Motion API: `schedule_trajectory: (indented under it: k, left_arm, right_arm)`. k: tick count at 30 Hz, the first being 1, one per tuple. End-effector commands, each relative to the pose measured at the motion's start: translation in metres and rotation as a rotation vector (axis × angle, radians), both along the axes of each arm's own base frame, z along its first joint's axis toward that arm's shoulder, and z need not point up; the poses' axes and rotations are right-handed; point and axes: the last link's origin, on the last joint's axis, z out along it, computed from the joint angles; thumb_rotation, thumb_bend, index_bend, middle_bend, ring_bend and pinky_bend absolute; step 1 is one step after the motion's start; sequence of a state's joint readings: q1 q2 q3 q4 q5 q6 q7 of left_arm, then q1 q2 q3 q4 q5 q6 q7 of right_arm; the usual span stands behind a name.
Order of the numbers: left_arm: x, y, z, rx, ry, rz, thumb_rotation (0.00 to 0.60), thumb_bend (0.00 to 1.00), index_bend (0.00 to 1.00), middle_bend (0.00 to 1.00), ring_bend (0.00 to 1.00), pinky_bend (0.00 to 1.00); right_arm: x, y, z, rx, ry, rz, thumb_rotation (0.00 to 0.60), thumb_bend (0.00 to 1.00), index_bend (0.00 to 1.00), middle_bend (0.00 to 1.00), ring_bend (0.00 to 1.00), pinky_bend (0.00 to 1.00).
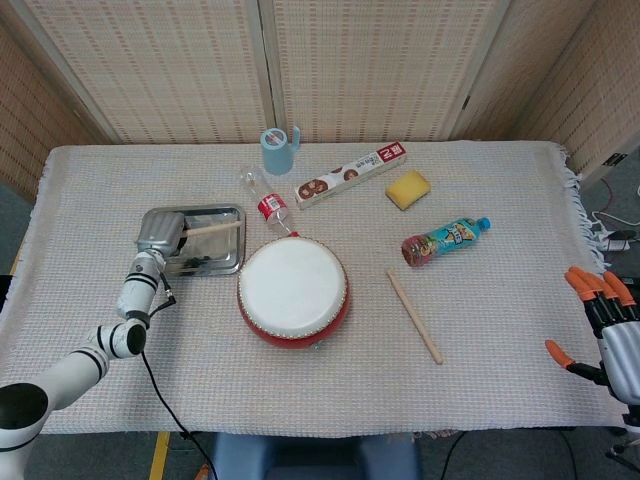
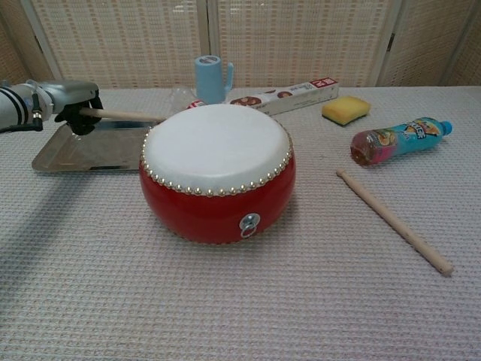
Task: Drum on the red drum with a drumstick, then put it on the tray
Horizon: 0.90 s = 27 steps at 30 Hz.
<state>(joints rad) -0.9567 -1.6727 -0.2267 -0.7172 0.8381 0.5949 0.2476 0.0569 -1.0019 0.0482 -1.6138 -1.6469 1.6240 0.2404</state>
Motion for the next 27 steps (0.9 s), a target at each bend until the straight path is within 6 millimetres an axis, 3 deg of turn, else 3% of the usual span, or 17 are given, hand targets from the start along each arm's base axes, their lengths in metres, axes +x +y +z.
schedule_trajectory:
  k: [1, 7, 10, 13, 19, 27]
  left_arm:
    - [0.004, 0.004, -0.004, -0.001, 0.002, -0.002, 0.6, 0.71, 0.73, 0.69, 0.61, 0.75]
    - [0.004, 0.005, -0.008, 0.015, -0.011, 0.004, 0.6, 0.56, 0.42, 0.36, 0.33, 0.54]
    - [0.003, 0.005, -0.007, 0.02, -0.022, 0.011, 0.6, 0.41, 0.24, 0.21, 0.17, 0.34]
    - [0.004, 0.004, -0.005, 0.023, -0.039, 0.013, 0.6, 0.29, 0.11, 0.12, 0.05, 0.21]
    - [0.006, 0.005, -0.002, 0.023, -0.045, 0.013, 0.6, 0.24, 0.02, 0.04, 0.0, 0.11]
    - [0.013, 0.005, 0.009, 0.091, -0.108, 0.0, 0.6, 0.23, 0.0, 0.02, 0.0, 0.09]
  right_arm:
    - [0.0, 0.001, 0.0, -0.001, 0.0, -0.002, 0.6, 0.23, 0.0, 0.06, 0.0, 0.0]
    - [0.0, 0.002, 0.001, -0.006, 0.001, -0.005, 0.6, 0.23, 0.0, 0.06, 0.0, 0.0]
    - [0.001, 0.003, 0.002, -0.008, 0.002, -0.004, 0.6, 0.23, 0.0, 0.06, 0.0, 0.0]
    - [0.0, 0.003, 0.002, -0.008, 0.0, -0.006, 0.6, 0.23, 0.0, 0.06, 0.0, 0.0]
    - [0.0, 0.004, 0.002, -0.01, 0.0, -0.002, 0.6, 0.23, 0.0, 0.06, 0.0, 0.0]
    - [0.001, 0.005, 0.004, -0.015, 0.0, -0.004, 0.6, 0.23, 0.0, 0.06, 0.0, 0.0]
